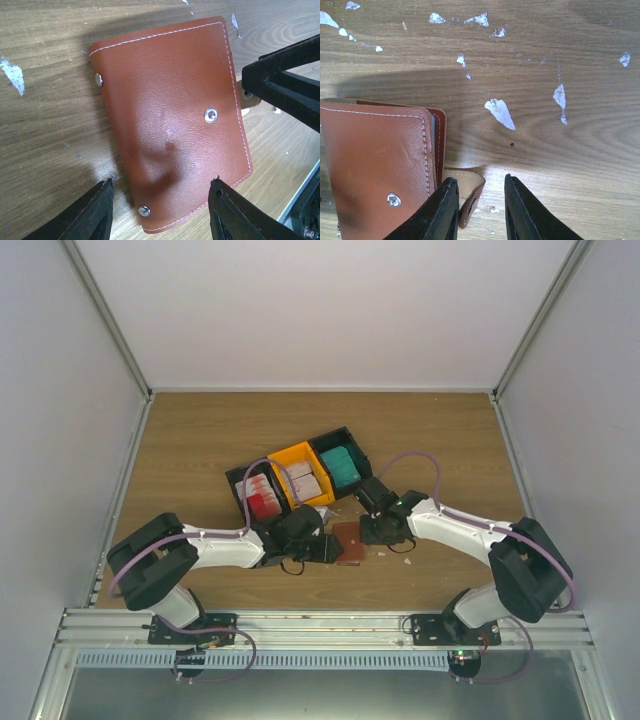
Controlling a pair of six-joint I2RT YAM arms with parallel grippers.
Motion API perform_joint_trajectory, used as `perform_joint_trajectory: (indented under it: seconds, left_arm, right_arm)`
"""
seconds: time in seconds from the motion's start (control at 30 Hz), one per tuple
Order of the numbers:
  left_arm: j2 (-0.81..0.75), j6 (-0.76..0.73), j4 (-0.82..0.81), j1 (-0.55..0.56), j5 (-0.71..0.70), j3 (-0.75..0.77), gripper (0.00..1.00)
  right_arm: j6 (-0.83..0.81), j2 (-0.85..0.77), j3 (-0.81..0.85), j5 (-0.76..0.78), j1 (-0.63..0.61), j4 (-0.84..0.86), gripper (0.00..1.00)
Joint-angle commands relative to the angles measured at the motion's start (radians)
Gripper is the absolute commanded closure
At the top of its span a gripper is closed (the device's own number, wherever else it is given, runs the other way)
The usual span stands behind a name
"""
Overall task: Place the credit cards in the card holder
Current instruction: Close the card holder at the center of the board.
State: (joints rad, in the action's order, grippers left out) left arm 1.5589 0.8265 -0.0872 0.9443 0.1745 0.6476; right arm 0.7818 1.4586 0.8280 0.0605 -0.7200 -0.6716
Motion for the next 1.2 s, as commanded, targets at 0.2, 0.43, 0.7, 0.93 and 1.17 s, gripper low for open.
perform_joint_trajectory:
  seconds: [0.2, 0.43, 0.7, 0.93, 1.17]
  left_arm:
    - [0.019, -0.019, -0.042, -0.004, -0.006, 0.008, 0.47]
    - [0.026, -0.019, -0.048, -0.004, 0.000, 0.007, 0.47]
    - [0.031, -0.006, -0.044, -0.004, -0.011, 0.003, 0.47]
    - [0.061, 0.010, -0.020, -0.007, -0.043, 0.013, 0.49]
    - [0.110, -0.003, -0.001, -0.007, -0.038, 0.036, 0.65]
  right_arm:
    - [0.028, -0.033, 0.004, 0.023, -0.011, -0.041, 0.85]
    - [0.034, -0.057, -0.002, -0.004, -0.011, -0.035, 0.99]
    - [-0.012, -0.052, -0.012, -0.068, -0.010, 0.043, 0.99]
    - [-0.079, -0.071, -0.042, -0.151, -0.012, 0.139, 1.00]
    - [-0.099, -0.090, -0.061, -0.179, -0.011, 0.182, 1.00]
